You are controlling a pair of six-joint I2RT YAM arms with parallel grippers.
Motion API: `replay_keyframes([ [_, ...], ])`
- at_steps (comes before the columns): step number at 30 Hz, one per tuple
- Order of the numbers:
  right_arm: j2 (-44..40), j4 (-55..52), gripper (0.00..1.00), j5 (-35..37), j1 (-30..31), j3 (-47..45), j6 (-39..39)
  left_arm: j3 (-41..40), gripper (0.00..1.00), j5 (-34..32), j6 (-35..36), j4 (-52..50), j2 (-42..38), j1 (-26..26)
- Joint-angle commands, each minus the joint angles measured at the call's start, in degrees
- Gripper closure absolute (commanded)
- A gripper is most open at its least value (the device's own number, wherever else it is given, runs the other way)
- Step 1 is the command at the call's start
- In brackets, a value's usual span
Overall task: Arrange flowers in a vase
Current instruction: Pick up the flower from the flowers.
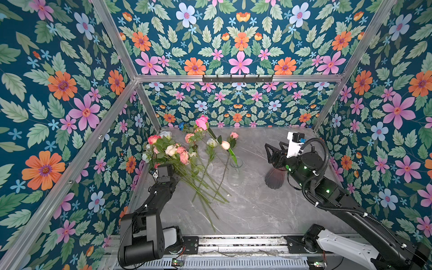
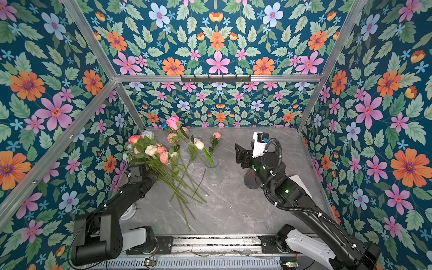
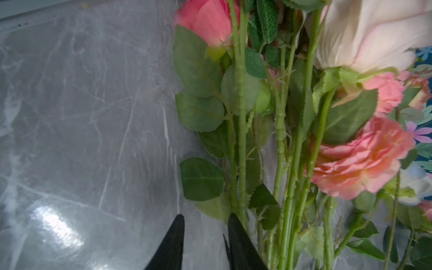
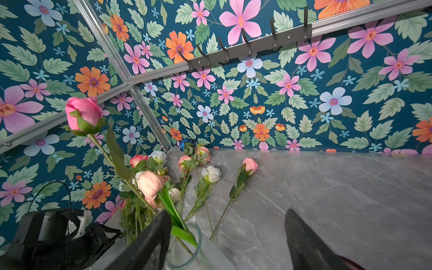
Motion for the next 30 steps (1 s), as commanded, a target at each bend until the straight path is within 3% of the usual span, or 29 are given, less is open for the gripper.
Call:
replay_keyframes([
  [1,-0.1,0.8,0.24,0.2,0.0,0.3,0.3,-0.4,0.66,1.8,-1.1,6.1,1.1,0.3],
  [9,0.0,1.0,0.24,0.6,-0.1,0.5,-0.1,0.0,0.62,2.6,-0.7,8.5,1.6,0.5],
  [21,1.1,0.9,0.24,0.7,-0.1,0.9,-0.2,0.2,0.72,3.7,-0.9,14.2,7.5,0.9],
  [29,2.0,0.9,0.24,0.8,-0.1,1.4,-0.4,0.9,1.00,2.8,0.1,14.0,8.8,1.0],
  [30,2.1,0.9,0.24,0.8,-0.1,1.5,-0.5,0.9,1.00,2.8,0.1,13.9,8.7,1.0],
])
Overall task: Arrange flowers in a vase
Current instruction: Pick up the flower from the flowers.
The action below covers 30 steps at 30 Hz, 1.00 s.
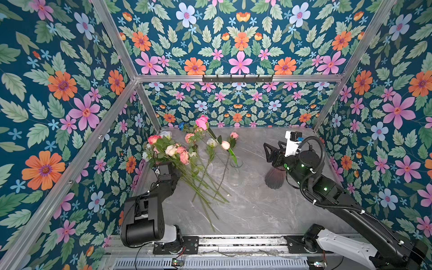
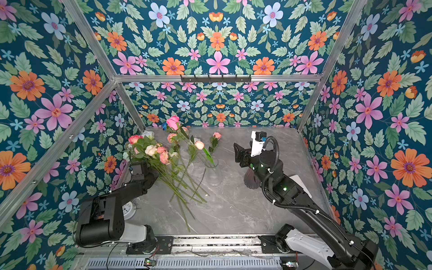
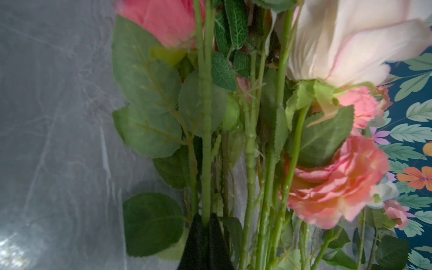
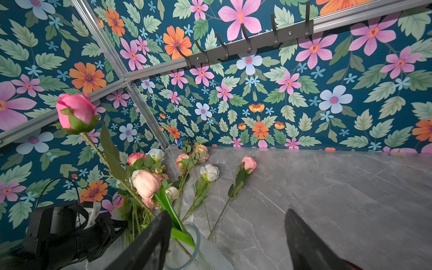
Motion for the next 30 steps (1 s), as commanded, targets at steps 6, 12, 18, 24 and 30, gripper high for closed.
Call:
replay_keyframes([
  [6,0.7,1.1,0.24,0.6,0.1,0.8,-0.1,1.1,1.00,-2.8,1.7,-4.6,-6.3,0.1],
  [12,1.0,1.2,0.24,0.3,-0.1,0.8,0.1,4.5,1.00,-9.6,4.4,-15.4,-18.2,-0.1],
  [18,1.0,1.1,0.24,0.2,0.0,1.3,0.6,7.7,1.00,-5.9,9.5,-17.0,-28.9,-0.1],
  [24,0.3,-0.4,0.22,-4.2,0.0,2.1,1.0,13.5,1.00,11.8,13.2,-16.4,-37.1,-0.5],
  [30,3.3,-2.6,0.18,-21.8,0.1,8.4,2.1,14.7,1.00,27.0,14.2,-15.7,-47.4,-0.5],
])
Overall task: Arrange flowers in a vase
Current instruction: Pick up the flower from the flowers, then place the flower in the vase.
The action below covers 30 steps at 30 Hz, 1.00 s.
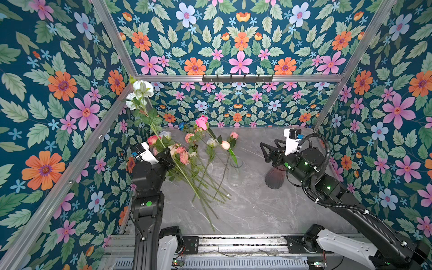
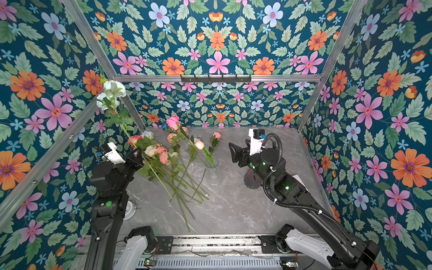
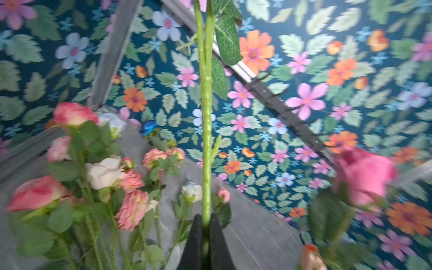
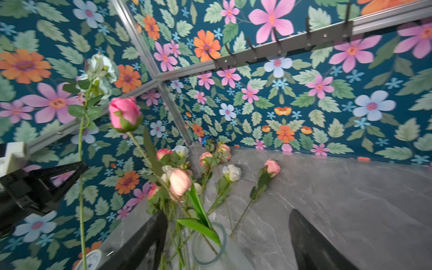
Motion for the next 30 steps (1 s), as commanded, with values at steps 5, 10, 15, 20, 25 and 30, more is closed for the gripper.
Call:
replay_keyframes([
  [5,10.7,-0.8,0.14,-23.0,4.0,14.0,4.2,1.8,1.00,22.3,1.1,4.7,-7.1,-0.3],
  [10,22.8,-0.8,0.09,-30.9,8.6,29.0,7.1,-2.0,1.00,33.7,-9.4,22.9,-7.5,-0.7],
  [15,31.8,-0.6,0.06,-35.8,9.3,40.0,11.4,-4.4,1.00,38.5,-20.9,40.4,-6.1,-1.9],
  [20,39.5,-6.0,0.05,-36.6,12.2,50.5,9.5,-4.3,1.00,39.6,-25.0,45.9,-5.2,-3.9],
  [25,43.6,-7.3,0.08,-37.9,14.1,56.6,9.5,-4.7,1.00,39.4,-25.0,45.9,-4.4,-5.0],
  [30,48.5,-9.5,0.21,-39.9,14.9,65.1,10.8,-5.4,1.00,39.3,-24.5,45.9,-3.2,-5.8],
])
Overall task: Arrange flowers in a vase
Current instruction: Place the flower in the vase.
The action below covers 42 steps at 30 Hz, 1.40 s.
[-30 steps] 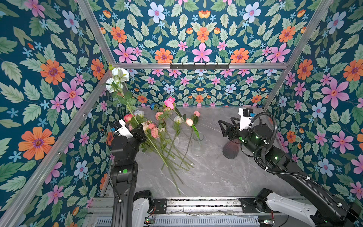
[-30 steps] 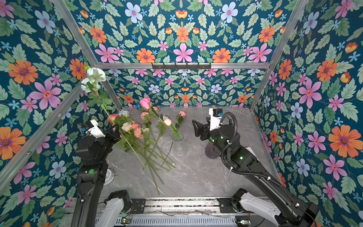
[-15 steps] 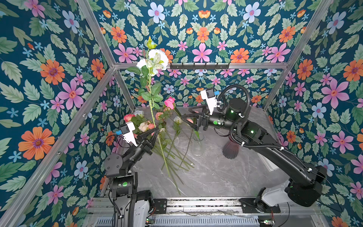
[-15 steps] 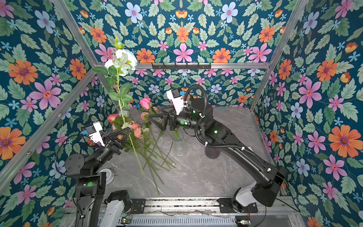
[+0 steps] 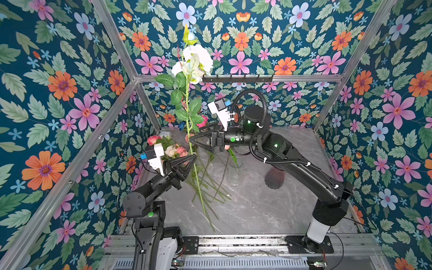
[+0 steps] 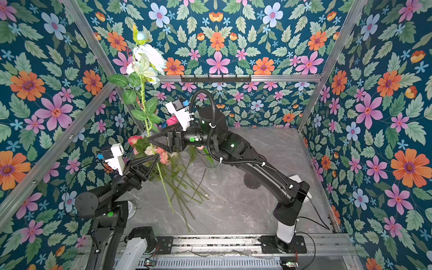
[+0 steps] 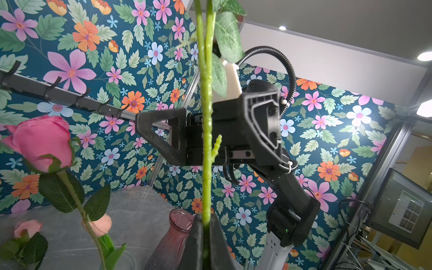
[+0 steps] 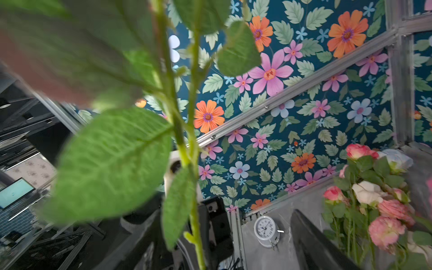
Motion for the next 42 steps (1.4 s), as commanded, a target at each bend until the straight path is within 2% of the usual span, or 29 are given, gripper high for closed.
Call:
replay_keyframes([
  [1,2.8,-1.8,0.23,-2.8,0.5,5.2,1.2,-0.4,1.00,0.5,0.1,2.6,0.7,-0.6],
  [4,6.7,-4.8,0.35,-4.6,1.0,11.7,1.5,-1.0,1.00,0.1,0.4,2.8,1.2,-1.6],
  [6,9.0,-7.0,0.48,-5.1,1.1,15.0,1.4,-1.1,1.00,-0.2,0.8,2.7,1.7,-2.5],
  [9,9.7,-7.1,0.80,-4.6,1.2,16.0,1.3,-0.9,1.00,-0.9,2.2,1.5,2.4,-4.4],
  [10,9.4,-7.0,0.96,-4.1,1.2,15.6,0.9,-0.5,1.00,-1.4,3.3,0.0,2.7,-5.1],
  [11,8.7,-6.9,1.00,-3.3,1.2,14.8,0.4,-0.1,1.00,-2.3,4.5,-1.7,2.8,-5.8],
  [12,7.8,-6.8,1.00,-2.5,1.1,13.6,-0.2,0.3,0.81,-3.0,5.7,-3.5,2.7,-6.3],
  [13,6.4,-6.4,1.00,-1.2,1.2,11.6,-1.2,0.5,0.53,-4.0,6.9,-5.1,2.5,-6.6],
  [14,4.1,-5.8,1.00,0.3,1.1,8.8,-2.3,0.5,0.29,-5.1,7.7,-6.5,2.3,-6.7],
  [15,1.9,-5.1,1.00,2.0,1.2,5.8,-3.5,0.6,0.14,-6.2,8.6,-7.9,2.1,-6.7],
  [16,-1.1,-4.1,1.00,4.1,1.1,1.7,-4.8,0.5,0.06,-6.6,9.2,-8.4,2.2,-6.7],
  [17,-4.5,-3.0,1.00,6.5,1.1,-2.7,-6.5,0.4,0.03,-7.4,9.3,-8.8,2.1,-6.7],
  [21,-18.6,0.5,1.00,17.2,0.2,-17.4,-12.3,0.9,0.00,-13.9,13.1,-15.8,0.9,-6.7],
  [25,-29.0,4.6,1.00,25.5,-2.6,-27.0,-16.1,2.4,0.00,-28.2,20.7,-30.7,-1.1,-6.7],
  [27,-31.1,6.8,1.00,26.6,-5.0,-28.6,-16.5,2.9,0.01,-34.2,23.3,-36.0,-1.4,-6.7],
  [29,-31.0,8.9,1.00,28.3,-6.3,-28.3,-18.9,2.6,0.00,-41.5,24.0,-40.8,-1.9,-6.7],
  [32,-28.1,11.5,1.00,29.3,-7.2,-25.9,-23.1,0.9,0.01,-48.0,25.0,-44.2,-2.3,-6.7],
  [37,-21.7,14.7,1.00,27.7,-9.9,-21.6,-25.6,-1.7,0.00,-49.4,25.3,-45.1,-2.6,-6.6],
  [42,-19.5,16.5,1.00,26.4,-12.1,-20.4,-26.4,-2.0,0.01,-50.0,26.4,-46.6,-3.0,-6.6],
])
